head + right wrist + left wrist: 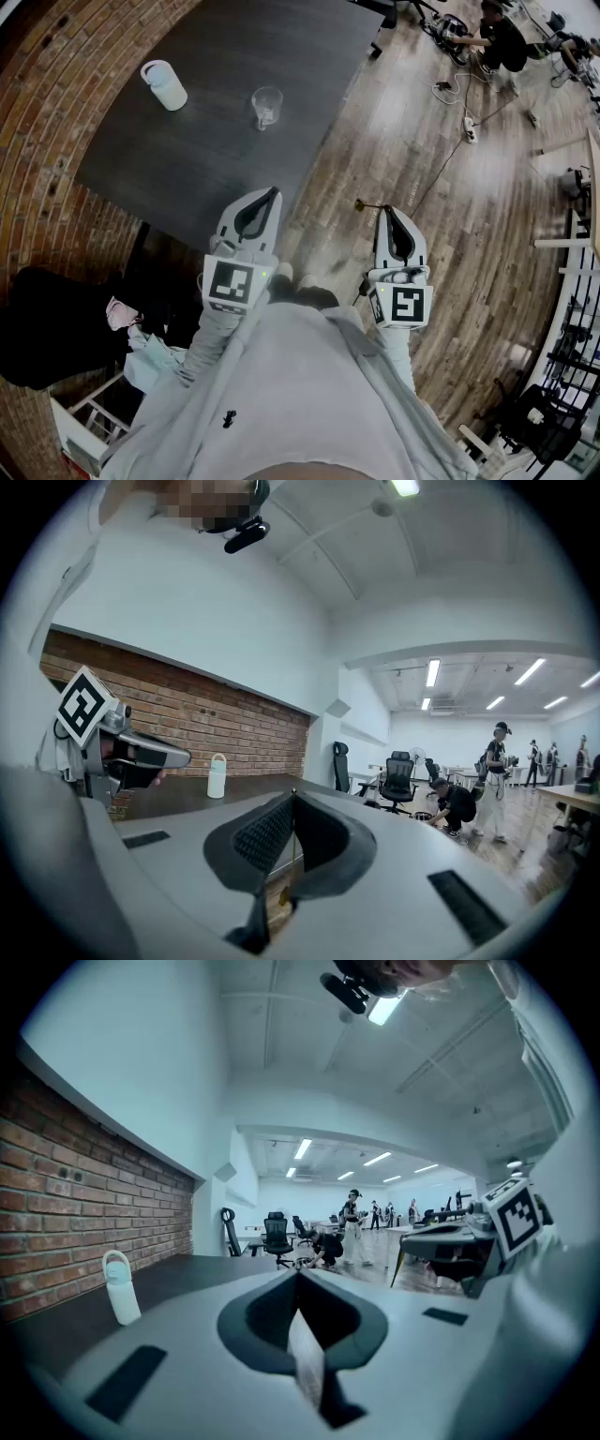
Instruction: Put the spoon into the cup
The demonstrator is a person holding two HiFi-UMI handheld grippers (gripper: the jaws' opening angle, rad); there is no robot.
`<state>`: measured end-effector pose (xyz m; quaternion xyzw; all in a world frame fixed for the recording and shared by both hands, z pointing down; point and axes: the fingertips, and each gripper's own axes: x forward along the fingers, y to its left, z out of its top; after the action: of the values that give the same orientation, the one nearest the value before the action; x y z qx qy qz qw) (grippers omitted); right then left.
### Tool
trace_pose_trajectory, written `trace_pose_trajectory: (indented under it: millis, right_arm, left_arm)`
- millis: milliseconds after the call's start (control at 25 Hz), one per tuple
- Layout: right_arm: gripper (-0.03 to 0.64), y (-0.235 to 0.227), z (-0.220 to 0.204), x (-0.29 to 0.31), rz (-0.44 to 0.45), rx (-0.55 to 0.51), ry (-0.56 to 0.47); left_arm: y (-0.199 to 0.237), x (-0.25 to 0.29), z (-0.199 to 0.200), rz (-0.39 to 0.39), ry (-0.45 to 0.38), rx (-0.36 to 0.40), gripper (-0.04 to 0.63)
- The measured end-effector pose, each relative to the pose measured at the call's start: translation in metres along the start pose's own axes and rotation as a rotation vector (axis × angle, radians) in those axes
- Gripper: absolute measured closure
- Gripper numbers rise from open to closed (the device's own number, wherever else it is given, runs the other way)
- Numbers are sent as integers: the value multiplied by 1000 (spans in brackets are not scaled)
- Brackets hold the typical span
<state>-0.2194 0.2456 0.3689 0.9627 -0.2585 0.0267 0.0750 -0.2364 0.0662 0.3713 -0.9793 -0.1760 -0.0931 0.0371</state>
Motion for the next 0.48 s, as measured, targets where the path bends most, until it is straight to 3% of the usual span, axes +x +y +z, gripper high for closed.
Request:
trace_pose_trajectory:
  millis: [480]
  right_arm:
    - [597, -19, -5, -8, 25, 42, -13]
  left_arm:
    - [-14, 10, -2, 20, -10, 42, 576]
